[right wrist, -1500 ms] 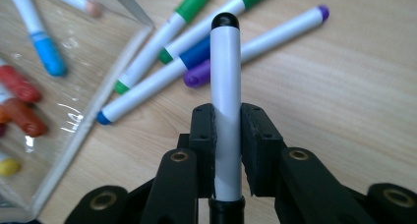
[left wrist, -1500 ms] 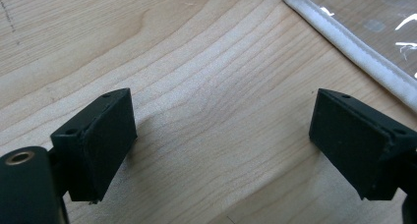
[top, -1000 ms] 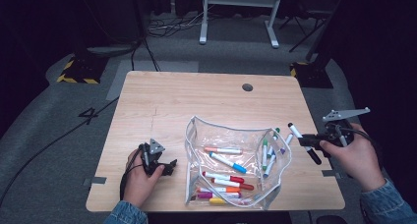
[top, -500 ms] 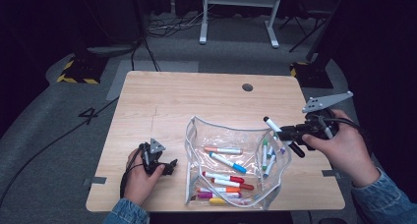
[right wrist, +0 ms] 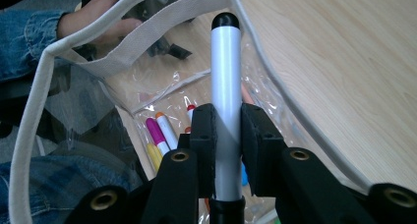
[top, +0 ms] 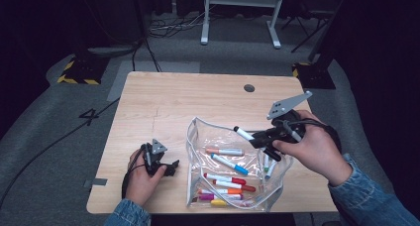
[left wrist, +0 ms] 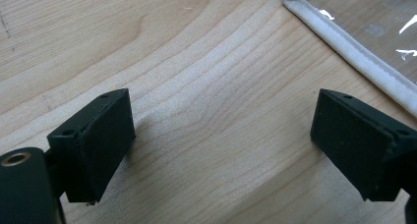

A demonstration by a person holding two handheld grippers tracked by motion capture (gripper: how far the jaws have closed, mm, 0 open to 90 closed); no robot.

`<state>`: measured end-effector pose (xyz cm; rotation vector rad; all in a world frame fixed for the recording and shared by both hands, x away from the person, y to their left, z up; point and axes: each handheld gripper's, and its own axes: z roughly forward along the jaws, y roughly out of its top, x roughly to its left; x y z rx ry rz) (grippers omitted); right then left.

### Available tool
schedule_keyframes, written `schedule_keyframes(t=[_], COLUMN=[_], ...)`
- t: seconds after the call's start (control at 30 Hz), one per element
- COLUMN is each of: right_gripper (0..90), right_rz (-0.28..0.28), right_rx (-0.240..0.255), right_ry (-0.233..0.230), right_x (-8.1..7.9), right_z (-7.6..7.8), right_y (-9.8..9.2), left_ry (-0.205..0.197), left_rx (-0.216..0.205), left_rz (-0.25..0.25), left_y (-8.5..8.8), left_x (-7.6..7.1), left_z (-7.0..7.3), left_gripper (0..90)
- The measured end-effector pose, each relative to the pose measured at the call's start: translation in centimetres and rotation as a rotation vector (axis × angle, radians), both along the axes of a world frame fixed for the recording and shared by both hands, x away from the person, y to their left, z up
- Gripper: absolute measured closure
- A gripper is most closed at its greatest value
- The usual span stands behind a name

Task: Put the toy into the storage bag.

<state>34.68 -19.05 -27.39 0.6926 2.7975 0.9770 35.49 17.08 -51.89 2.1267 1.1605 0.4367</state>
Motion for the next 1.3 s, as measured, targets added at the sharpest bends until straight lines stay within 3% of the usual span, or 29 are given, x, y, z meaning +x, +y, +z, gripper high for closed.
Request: schedule_keyframes(t=[0.3,0.67,0.97,1.0,1.13,1.3], right_gripper=[77.2,77.2,77.2,90.0,88.9,78.7], right_rz=[0.09,0.167,0.207,0.21,0.233,0.252], right_rx=[-0.05,-0.166,-0.286,-0.305,-0.351,-0.38], right_ry=[0.036,0.081,0.135,0.138,0.177,0.187], right_x=[0.7,1.2,1.0,1.0,0.8,0.6], right_z=[-2.4,-6.5,-10.0,-10.4,-11.4,-12.3], right_y=[3.5,6.8,8.0,8.1,8.2,8.4], left_ry=[-0.002,0.0,-0.001,0.0,0.0,0.0], left_rx=[0.002,0.0,0.002,0.0,0.0,0.0], left_rz=[0.0,0.0,0.0,0.0,0.0,0.0], left_y=[0.0,0.0,0.0,0.0,0.0,0.0], left_x=[0.0,0.0,0.0,0.0,0.0,0.0], left_z=[0.0,0.0,0.0,0.0,0.0,0.0], left_gripper=[9.8,9.8,9.8,9.8,9.8,9.8])
